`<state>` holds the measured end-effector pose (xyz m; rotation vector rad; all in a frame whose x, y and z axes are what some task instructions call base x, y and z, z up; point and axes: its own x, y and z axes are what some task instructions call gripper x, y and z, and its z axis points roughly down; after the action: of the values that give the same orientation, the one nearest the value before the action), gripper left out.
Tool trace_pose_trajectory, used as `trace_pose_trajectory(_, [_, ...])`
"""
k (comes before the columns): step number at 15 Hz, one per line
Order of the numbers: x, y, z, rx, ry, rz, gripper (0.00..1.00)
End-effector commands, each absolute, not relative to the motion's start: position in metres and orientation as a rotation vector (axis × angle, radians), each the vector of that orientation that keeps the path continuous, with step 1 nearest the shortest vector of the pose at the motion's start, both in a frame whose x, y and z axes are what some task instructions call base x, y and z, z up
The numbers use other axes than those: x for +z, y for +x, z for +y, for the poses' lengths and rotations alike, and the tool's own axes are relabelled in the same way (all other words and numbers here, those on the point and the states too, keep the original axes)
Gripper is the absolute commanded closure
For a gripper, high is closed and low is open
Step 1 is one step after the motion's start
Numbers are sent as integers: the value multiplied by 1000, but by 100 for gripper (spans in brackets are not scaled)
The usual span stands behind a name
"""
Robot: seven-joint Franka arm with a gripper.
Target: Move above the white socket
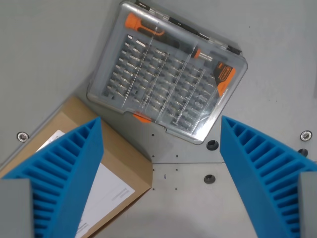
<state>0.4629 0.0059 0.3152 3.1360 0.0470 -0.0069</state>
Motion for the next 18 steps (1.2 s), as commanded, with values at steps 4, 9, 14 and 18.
trace_pose_trajectory(4, [306, 478, 1, 8, 3125, 176, 0])
trace_pose_trajectory(9, [295, 491, -3, -9, 3117, 251, 0])
trace_pose_trajectory(14, [281, 505, -7, -19, 3108, 328, 0])
trace_pose_trajectory(18, [268, 518, -11, -17, 3101, 391, 0])
